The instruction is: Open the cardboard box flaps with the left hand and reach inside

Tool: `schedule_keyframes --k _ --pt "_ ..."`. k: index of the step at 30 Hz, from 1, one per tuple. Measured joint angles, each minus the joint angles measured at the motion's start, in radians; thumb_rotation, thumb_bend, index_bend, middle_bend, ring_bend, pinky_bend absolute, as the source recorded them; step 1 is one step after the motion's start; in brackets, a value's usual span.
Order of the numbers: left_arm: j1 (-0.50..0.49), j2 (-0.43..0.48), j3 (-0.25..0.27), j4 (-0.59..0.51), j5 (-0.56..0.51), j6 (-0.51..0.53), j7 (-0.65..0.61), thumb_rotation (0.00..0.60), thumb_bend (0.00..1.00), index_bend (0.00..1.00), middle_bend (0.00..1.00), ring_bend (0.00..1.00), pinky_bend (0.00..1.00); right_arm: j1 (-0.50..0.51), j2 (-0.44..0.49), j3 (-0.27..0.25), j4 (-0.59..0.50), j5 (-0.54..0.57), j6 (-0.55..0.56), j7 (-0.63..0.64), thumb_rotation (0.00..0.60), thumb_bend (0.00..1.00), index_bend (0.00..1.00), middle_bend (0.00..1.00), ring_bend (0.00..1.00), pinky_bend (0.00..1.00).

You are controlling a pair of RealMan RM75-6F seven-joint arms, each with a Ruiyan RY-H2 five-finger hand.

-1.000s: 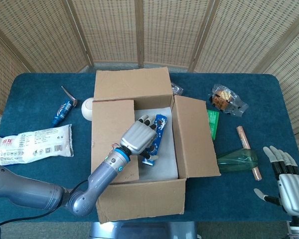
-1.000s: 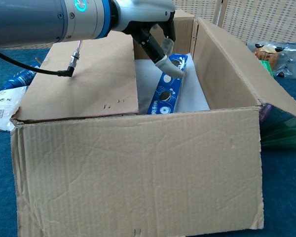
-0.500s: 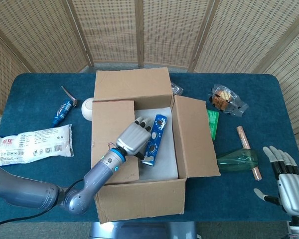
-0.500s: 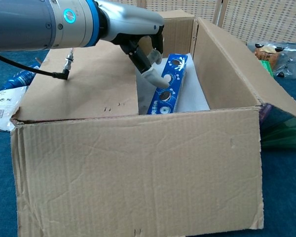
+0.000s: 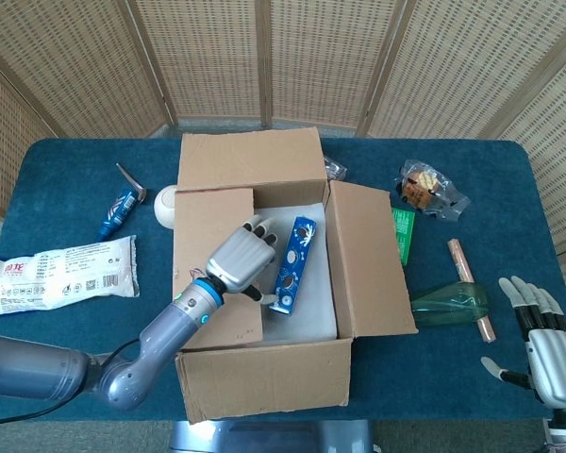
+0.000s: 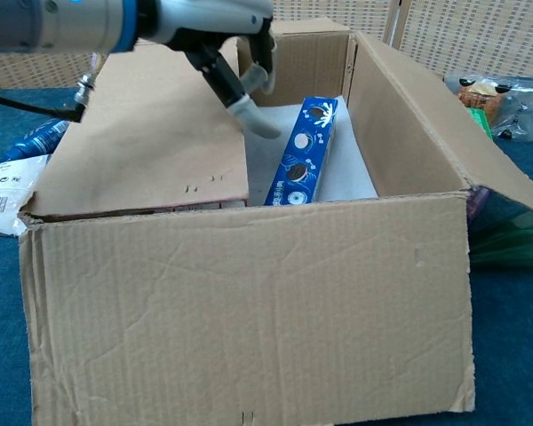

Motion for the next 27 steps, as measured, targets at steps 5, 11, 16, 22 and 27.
schedule_keyframes --k 5,11,16,22,27 --pt "0.016 0.055 0.004 -0.043 0.016 0.014 -0.004 0.339 0.0 0.74 0.32 0.11 0.13 -0.001 -0.003 -0.002 0.0 -0.005 0.001 -0.009 0.6 0.0 0.0 0.0 0.0 0.0" --pt "0.041 0.11 0.006 -0.078 0.048 0.026 -0.023 0.338 0.0 0.72 0.29 0.11 0.13 -0.001 -0.008 -0.005 -0.002 -0.007 -0.002 -0.024 0.6 0.0 0.0 0.0 0.0 0.0" --pt "0.053 0.095 -0.005 -0.055 0.076 0.021 -0.063 0.337 0.0 0.64 0.23 0.08 0.13 -0.002 -0.013 -0.006 -0.005 -0.012 0.002 -0.033 0.6 0.0 0.0 0.0 0.0 0.0" --pt "0.047 0.054 -0.011 -0.023 0.067 -0.007 -0.072 0.314 0.0 0.47 0.08 0.0 0.07 0.0 -0.011 -0.001 -0.002 -0.001 -0.001 -0.026 0.6 0.0 0.0 0.0 0.0 0.0" --pt "0.026 0.032 -0.006 -0.005 0.034 -0.028 -0.047 0.295 0.0 0.43 0.02 0.0 0.02 0.001 -0.007 0.002 0.0 0.004 -0.001 -0.014 0.6 0.0 0.0 0.0 0.0 0.0"
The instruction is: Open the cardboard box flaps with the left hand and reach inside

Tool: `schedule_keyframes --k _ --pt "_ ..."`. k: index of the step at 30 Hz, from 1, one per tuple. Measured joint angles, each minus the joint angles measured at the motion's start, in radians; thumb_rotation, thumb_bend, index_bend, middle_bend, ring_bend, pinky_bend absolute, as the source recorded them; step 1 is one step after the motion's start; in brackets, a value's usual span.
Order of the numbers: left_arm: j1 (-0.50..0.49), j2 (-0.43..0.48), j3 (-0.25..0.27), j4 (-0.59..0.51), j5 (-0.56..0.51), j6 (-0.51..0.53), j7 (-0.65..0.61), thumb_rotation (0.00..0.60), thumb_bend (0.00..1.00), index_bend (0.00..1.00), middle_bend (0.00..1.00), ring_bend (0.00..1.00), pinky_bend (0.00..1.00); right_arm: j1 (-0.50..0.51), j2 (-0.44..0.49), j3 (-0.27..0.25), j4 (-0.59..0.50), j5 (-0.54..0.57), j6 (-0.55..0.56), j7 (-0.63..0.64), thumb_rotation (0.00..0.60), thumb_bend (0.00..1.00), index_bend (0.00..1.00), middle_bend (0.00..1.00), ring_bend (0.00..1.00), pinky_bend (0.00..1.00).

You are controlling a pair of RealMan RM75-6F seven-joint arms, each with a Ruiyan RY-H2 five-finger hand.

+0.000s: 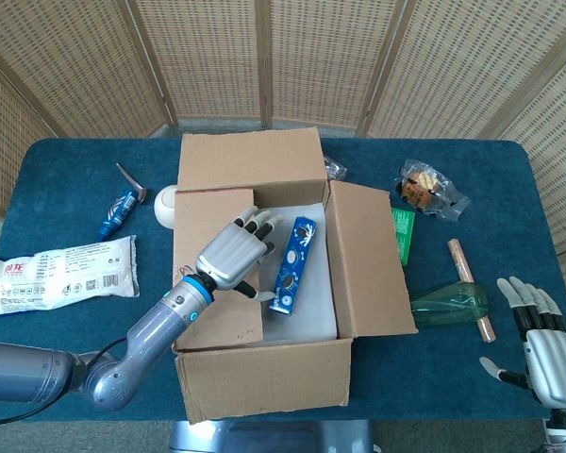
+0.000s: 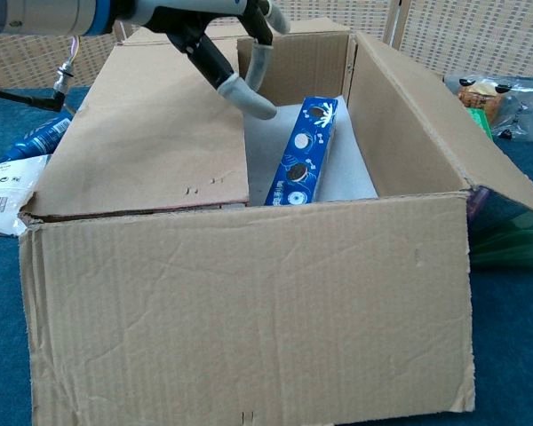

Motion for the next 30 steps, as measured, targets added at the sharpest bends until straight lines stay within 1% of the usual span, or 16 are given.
schedule_keyframes --k 6,9,14,19,22,25,27,30 --pt "-0.027 -0.017 0.007 0.032 -0.031 -0.069 0.003 0.295 0.0 0.39 0.09 0.0 0.04 0.0 0.006 0.001 0.001 0.0 0.0 0.01 0.6 0.0 0.0 0.0 0.0 0.0" --pt "-0.039 -0.021 0.011 0.054 -0.035 -0.101 -0.004 0.295 0.0 0.39 0.12 0.0 0.04 0.0 0.005 0.0 0.0 0.001 -0.001 0.008 0.6 0.0 0.0 0.0 0.0 0.0" --pt "-0.046 -0.023 0.017 0.083 0.014 -0.139 -0.021 0.301 0.0 0.39 0.15 0.0 0.05 0.0 0.004 0.003 0.001 0.006 0.001 0.005 0.6 0.0 0.0 0.0 0.0 0.0" --pt "-0.041 -0.016 0.022 0.099 0.083 -0.17 -0.062 0.298 0.0 0.41 0.23 0.04 0.09 0.001 0.003 0.004 0.003 0.007 -0.001 0.006 0.6 0.0 0.0 0.0 0.0 0.0" --pt "-0.033 -0.007 0.023 0.106 0.128 -0.188 -0.095 0.297 0.0 0.45 0.28 0.07 0.15 0.001 0.003 0.003 0.003 0.006 0.001 0.005 0.6 0.0 0.0 0.0 0.0 0.0" --pt "-0.023 0.0 0.022 0.114 0.171 -0.202 -0.131 0.297 0.0 0.5 0.32 0.1 0.19 0.0 0.002 0.003 0.002 0.004 0.002 0.002 0.6 0.0 0.0 0.0 0.0 0.0" --pt "-0.016 0.002 0.021 0.118 0.193 -0.209 -0.156 0.301 0.0 0.58 0.36 0.13 0.2 0.0 0.001 0.003 0.002 0.004 0.003 -0.001 0.6 0.0 0.0 0.0 0.0 0.0" --pt "-0.004 -0.003 0.016 0.121 0.219 -0.208 -0.188 0.302 0.0 0.67 0.4 0.17 0.21 -0.001 -0.001 0.003 0.002 0.003 0.004 -0.007 0.6 0.0 0.0 0.0 0.0 0.0"
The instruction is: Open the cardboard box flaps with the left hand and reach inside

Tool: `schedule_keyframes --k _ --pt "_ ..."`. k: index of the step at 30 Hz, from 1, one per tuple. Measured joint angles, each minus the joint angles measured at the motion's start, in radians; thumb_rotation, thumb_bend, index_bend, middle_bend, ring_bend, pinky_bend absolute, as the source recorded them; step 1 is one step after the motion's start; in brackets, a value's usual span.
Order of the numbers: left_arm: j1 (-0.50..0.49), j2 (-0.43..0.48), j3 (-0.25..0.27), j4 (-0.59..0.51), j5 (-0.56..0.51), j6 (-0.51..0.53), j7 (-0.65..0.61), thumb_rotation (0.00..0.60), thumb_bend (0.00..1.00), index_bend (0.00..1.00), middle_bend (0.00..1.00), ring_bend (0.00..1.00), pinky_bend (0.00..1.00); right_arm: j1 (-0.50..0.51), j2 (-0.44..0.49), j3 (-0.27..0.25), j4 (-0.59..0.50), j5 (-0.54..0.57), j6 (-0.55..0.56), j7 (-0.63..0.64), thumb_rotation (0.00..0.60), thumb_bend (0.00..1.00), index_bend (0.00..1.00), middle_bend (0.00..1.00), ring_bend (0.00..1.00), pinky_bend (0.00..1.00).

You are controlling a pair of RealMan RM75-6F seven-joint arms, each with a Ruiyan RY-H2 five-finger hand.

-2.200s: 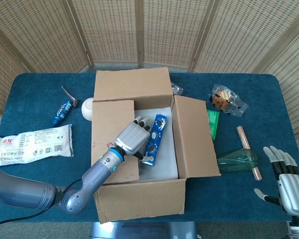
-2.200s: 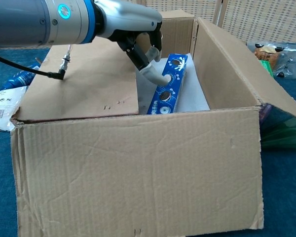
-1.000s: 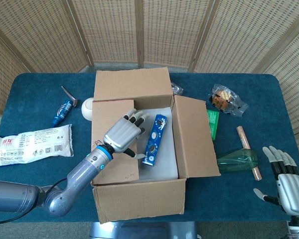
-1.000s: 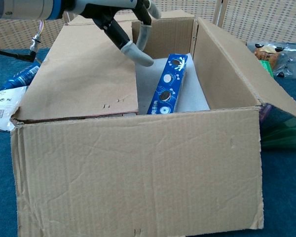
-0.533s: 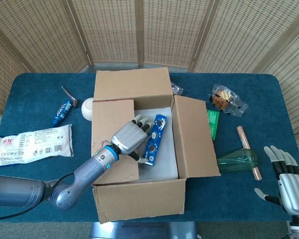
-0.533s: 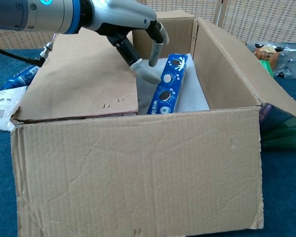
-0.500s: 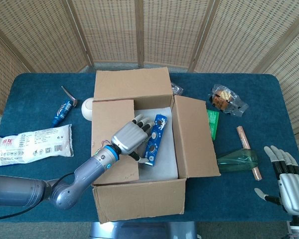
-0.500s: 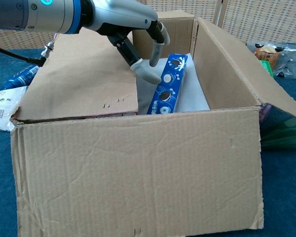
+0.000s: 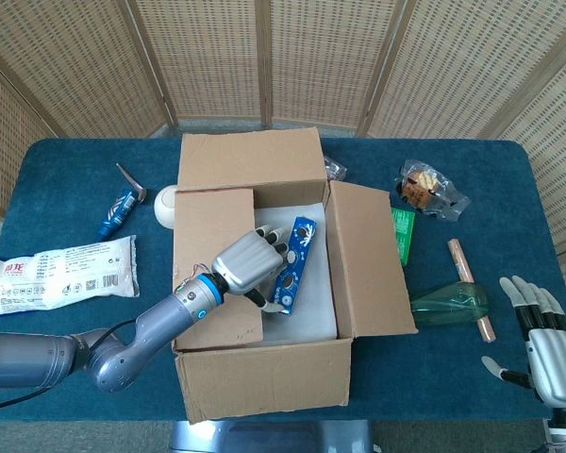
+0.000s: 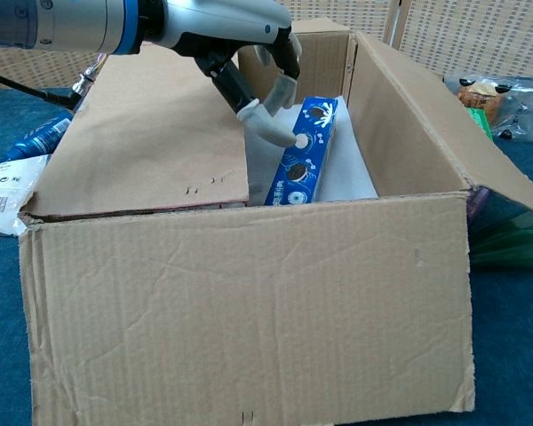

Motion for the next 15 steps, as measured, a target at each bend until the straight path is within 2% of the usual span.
schedule_keyframes --k 10,15 --pt "-0.008 -0.015 0.008 0.008 -0.028 -0.002 0.004 0.301 0.0 0.71 0.42 0.17 0.21 -0.001 0.003 0.001 0.0 0.0 0.003 0.013 0.6 0.0 0.0 0.0 0.0 0.0" --pt "-0.003 -0.029 0.006 0.011 -0.022 0.033 0.006 0.298 0.0 0.75 0.4 0.14 0.15 -0.002 0.005 0.0 0.0 -0.005 0.004 0.016 0.6 0.0 0.0 0.0 0.0 0.0"
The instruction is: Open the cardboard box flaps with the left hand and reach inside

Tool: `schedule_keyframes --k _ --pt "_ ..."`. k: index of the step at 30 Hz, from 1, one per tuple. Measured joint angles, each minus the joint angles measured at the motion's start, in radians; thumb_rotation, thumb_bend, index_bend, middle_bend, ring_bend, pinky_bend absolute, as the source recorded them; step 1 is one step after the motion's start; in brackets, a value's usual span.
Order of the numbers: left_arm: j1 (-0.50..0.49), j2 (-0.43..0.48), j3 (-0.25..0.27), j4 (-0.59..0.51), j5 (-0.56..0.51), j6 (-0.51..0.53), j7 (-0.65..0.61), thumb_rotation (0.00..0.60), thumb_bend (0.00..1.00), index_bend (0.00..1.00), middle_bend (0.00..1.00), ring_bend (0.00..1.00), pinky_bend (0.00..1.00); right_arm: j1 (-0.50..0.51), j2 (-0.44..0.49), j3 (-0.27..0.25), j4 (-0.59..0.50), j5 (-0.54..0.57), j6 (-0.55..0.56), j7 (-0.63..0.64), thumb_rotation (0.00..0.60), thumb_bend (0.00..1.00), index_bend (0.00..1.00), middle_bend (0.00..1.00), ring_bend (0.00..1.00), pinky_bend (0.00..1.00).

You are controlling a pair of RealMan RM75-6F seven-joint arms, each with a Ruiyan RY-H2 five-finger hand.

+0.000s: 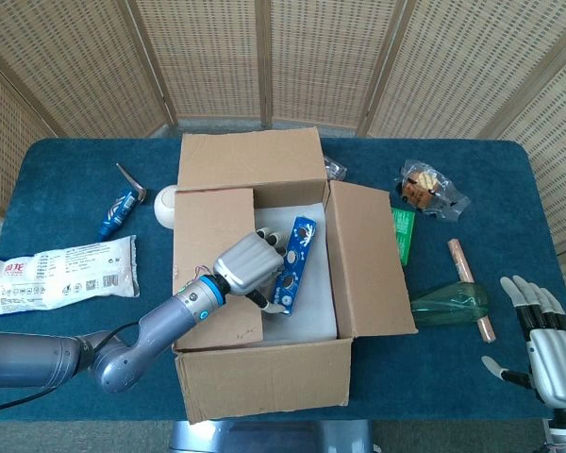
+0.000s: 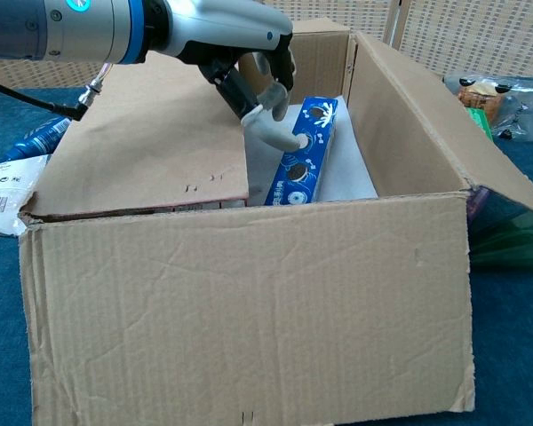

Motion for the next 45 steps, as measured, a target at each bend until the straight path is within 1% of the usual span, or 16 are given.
schedule_keyframes --k 4,5,10,16,25,33,36,41,45 --pt "0.005 -0.019 -0.006 -0.002 -0.018 0.042 0.009 0.227 0.0 0.76 0.39 0.13 0.1 0.0 -0.001 -0.001 0.0 0.0 0.0 -0.003 0.6 0.0 0.0 0.0 0.0 0.0" --pt "0.006 -0.023 -0.008 -0.004 -0.031 0.048 0.011 0.224 0.0 0.76 0.38 0.12 0.1 0.0 -0.001 0.0 -0.001 0.0 0.0 -0.004 0.6 0.0 0.0 0.0 0.0 0.0" --pt "0.002 -0.04 -0.013 -0.013 -0.096 0.07 0.037 0.221 0.0 0.76 0.37 0.11 0.08 0.0 -0.001 0.001 -0.001 0.002 0.0 -0.004 0.6 0.0 0.0 0.0 0.0 0.0" --pt "0.001 -0.049 -0.009 0.005 -0.082 0.071 0.046 0.223 0.0 0.76 0.33 0.09 0.08 0.0 0.0 0.001 -0.001 0.004 -0.002 -0.003 0.6 0.0 0.0 0.0 0.0 0.0" --pt "-0.005 -0.069 -0.01 0.036 -0.07 0.082 0.069 0.214 0.0 0.76 0.32 0.08 0.07 0.0 0.001 0.002 -0.001 0.007 -0.002 0.001 0.6 0.0 0.0 0.0 0.0 0.0" --pt "-0.016 -0.092 -0.002 0.065 -0.106 0.081 0.106 0.22 0.0 0.76 0.31 0.08 0.08 0.0 0.005 0.004 0.0 0.012 -0.003 0.008 0.6 0.0 0.0 0.0 0.0 0.0" --pt "-0.022 -0.09 0.006 0.063 -0.126 0.075 0.128 0.224 0.0 0.76 0.31 0.08 0.08 0.001 0.006 0.004 -0.001 0.013 -0.003 0.011 0.6 0.0 0.0 0.0 0.0 0.0" --pt "-0.027 -0.059 0.02 0.042 -0.131 0.069 0.152 0.225 0.0 0.76 0.31 0.08 0.08 0.0 0.007 0.005 -0.001 0.012 -0.002 0.012 0.6 0.0 0.0 0.0 0.0 0.0" --pt "-0.021 -0.047 0.016 0.029 -0.12 0.078 0.141 0.219 0.0 0.76 0.3 0.08 0.09 0.0 0.007 0.002 -0.002 0.007 -0.001 0.01 0.6 0.0 0.0 0.0 0.0 0.0"
